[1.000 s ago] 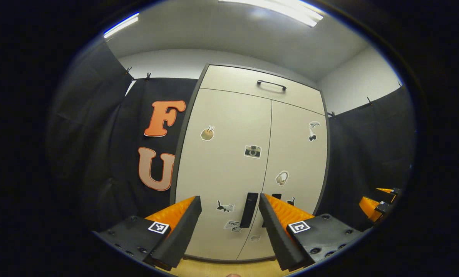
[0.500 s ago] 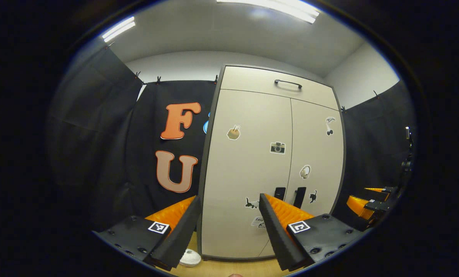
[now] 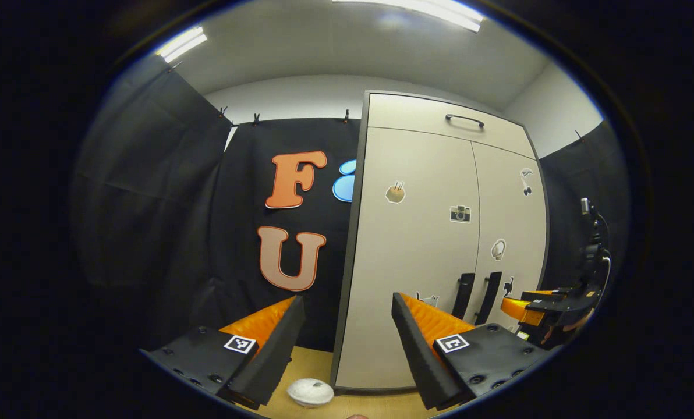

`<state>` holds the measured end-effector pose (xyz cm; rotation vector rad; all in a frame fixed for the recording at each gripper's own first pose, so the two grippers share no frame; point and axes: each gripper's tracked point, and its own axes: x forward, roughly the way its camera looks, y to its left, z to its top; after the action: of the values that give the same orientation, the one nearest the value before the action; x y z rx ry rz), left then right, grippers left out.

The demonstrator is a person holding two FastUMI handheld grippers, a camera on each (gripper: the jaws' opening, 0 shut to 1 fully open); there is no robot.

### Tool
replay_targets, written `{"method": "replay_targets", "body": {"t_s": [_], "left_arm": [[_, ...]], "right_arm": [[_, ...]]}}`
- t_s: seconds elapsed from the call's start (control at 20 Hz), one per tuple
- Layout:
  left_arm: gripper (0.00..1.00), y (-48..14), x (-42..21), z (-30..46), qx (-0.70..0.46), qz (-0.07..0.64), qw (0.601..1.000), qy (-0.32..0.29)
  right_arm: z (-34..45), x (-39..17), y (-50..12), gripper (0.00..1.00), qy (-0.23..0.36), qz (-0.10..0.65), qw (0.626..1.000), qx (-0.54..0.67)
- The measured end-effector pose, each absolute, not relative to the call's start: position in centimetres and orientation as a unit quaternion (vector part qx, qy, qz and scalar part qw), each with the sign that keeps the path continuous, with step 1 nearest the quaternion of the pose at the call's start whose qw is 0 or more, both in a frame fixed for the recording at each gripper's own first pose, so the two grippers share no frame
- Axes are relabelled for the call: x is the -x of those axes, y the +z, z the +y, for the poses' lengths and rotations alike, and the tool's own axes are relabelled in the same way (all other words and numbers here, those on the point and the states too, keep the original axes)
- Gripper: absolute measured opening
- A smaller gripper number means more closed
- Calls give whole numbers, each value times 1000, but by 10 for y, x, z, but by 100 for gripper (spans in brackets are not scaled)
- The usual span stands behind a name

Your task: Open the right door of the double-door shoe cabinet with the right hand, and open the left door with the left hand.

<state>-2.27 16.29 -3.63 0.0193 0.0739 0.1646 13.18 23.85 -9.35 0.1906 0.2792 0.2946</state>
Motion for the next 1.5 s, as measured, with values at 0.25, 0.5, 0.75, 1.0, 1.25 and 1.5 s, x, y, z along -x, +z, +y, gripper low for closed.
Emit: {"method": "replay_targets", "body": {"t_s": [0.25, 0.5, 0.75, 1.0, 1.25, 1.5], "left_arm": [[96, -48, 13, 179, -8, 45, 995, 84], [96, -55, 5, 188, -7, 50, 995, 85], [96, -59, 0, 190, 1, 51, 995, 84], [96, -63, -4, 183, 8, 55, 996, 74], [96, -68, -10, 166, 16, 63, 996, 60], [96, -68, -10, 140, -1, 67, 997, 49]], "right_arm": [[255, -160, -113, 63, 134, 155, 975, -88], [267, -178, -122, 47, 128, 165, 973, -98], [271, -184, -126, 35, 124, 162, 974, -100], [270, -182, -126, 25, 127, 172, 970, -111], [268, -172, -123, 21, 135, 174, 968, -117], [260, -151, -117, 21, 155, 175, 965, -120]]}}
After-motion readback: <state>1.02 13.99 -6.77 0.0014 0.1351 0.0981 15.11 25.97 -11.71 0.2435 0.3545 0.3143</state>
